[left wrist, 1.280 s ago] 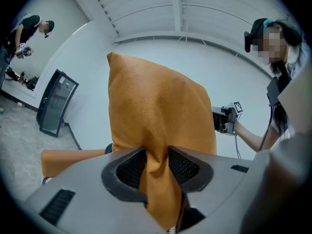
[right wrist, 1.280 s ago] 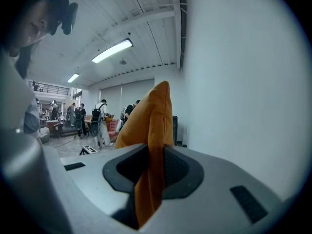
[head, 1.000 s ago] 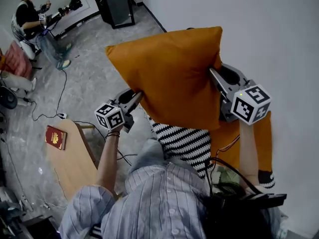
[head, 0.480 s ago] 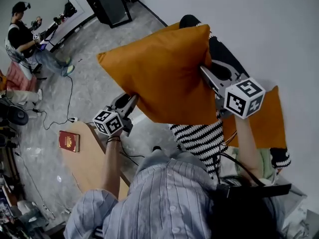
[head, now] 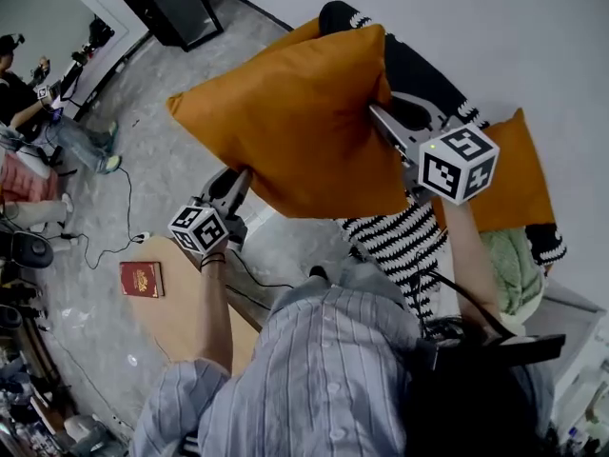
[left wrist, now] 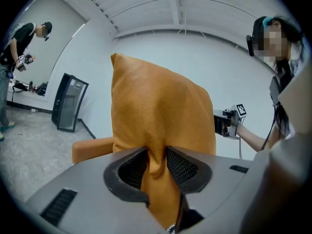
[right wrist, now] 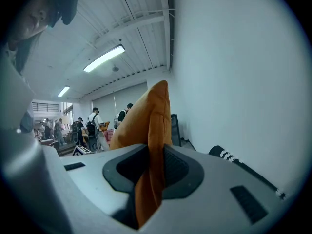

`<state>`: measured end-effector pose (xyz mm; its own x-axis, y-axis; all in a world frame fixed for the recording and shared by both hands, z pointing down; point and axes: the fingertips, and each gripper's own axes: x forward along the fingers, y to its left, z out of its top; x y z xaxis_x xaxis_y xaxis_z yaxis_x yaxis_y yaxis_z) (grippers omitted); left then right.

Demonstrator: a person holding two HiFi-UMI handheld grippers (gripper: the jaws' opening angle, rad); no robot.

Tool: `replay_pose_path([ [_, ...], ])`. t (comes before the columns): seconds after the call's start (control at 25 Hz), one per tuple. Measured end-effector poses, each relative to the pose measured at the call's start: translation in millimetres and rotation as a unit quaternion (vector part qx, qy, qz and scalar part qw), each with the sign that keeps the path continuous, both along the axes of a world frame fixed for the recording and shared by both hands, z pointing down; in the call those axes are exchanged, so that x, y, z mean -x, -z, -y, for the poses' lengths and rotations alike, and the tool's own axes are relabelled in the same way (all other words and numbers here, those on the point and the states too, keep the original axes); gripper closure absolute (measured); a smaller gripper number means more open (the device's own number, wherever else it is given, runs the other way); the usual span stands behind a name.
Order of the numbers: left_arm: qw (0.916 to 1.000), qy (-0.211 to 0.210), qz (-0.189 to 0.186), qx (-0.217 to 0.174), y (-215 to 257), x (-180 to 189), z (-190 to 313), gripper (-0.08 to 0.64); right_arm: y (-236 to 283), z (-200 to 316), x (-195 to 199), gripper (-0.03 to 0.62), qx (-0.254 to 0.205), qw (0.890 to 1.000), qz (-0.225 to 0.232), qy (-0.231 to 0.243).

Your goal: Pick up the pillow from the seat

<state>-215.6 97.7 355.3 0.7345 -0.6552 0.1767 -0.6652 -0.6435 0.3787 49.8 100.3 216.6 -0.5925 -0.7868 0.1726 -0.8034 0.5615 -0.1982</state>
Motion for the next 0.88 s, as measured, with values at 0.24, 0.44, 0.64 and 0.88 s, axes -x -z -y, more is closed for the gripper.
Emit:
replay_pose_path([
  [0.24, 0.9998, -0.012, 0.001, -0.017, 4.8, 30.8, -20.8, 0.431, -3.6, -31.1, 27.8, 0.506, 0.000, 1.000, 0.009, -0.021],
  [0.44, 0.9993, -0.017, 0.009, -0.031, 10.3, 53.5, -33.2, 0.433, -2.1, -48.2, 50.3, 0.506, -0.005, 0.999, 0.015, -0.032],
  [0.64, 0.9991, -0.018, 0.014, -0.035, 8.1, 67.5, -47.4, 0.434, -2.6, -65.3, 66.3, 0.506, -0.014, 0.999, 0.022, -0.040],
  [0.88, 0.9988, 0.003, 0.015, -0.046, 12.4, 84.7, -73.2, 0.434, 0.2, -83.3, 81.9, 0.506, -0.021, 0.999, 0.025, -0.025],
])
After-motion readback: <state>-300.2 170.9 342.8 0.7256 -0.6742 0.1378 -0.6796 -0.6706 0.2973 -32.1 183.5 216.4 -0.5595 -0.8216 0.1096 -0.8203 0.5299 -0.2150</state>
